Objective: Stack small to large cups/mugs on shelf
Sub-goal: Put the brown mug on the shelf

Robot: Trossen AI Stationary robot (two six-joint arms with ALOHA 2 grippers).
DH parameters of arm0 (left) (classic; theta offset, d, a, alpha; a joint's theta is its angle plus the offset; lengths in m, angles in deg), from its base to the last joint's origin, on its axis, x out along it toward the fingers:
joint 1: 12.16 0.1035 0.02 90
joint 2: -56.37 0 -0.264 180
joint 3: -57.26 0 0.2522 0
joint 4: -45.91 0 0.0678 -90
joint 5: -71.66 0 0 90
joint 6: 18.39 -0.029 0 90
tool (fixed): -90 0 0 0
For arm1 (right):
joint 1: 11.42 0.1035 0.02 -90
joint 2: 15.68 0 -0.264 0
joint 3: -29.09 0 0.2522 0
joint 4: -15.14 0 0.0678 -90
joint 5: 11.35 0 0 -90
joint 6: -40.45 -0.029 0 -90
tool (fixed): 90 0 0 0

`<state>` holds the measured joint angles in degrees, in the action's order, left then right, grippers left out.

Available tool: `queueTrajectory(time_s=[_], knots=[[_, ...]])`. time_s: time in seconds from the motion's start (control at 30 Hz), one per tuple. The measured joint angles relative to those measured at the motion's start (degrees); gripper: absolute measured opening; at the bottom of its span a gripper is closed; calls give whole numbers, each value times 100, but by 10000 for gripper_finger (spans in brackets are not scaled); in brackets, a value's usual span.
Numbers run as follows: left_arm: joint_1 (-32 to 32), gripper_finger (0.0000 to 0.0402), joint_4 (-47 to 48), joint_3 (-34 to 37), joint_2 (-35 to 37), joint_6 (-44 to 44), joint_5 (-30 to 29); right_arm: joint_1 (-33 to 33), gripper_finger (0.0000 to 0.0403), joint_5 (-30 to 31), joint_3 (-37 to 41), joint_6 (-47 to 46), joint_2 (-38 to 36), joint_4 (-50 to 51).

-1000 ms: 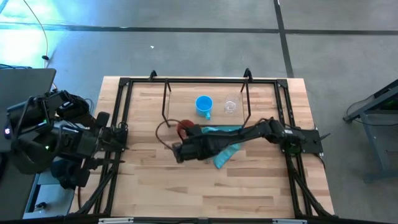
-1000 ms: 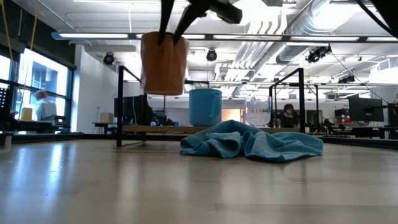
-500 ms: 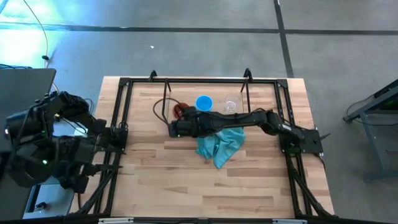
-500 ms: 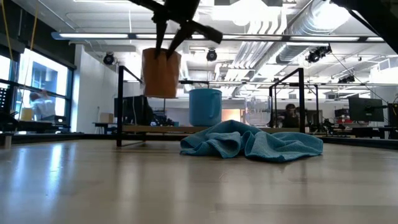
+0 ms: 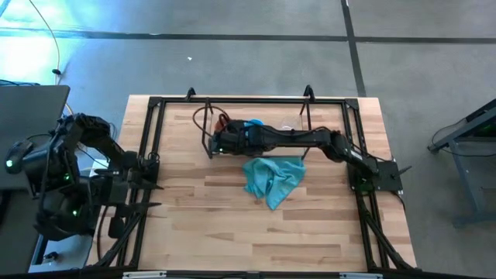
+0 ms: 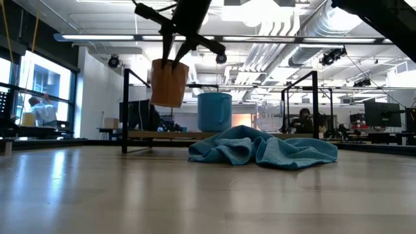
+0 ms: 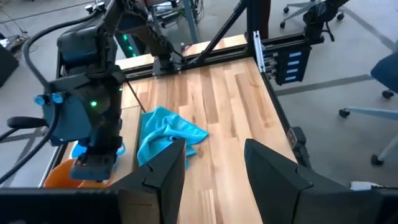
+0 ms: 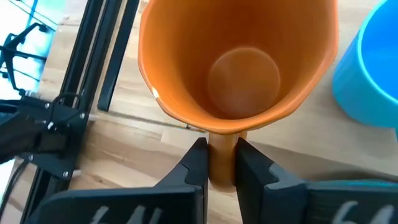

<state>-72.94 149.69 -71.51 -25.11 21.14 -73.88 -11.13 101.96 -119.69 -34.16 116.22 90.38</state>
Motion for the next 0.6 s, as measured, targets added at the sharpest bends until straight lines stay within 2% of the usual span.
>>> queueTrajectory(time_s=[0.6], knots=[[0,154,-1,80,40,-15,-301,-383,21,-584,9,265,56,-113]])
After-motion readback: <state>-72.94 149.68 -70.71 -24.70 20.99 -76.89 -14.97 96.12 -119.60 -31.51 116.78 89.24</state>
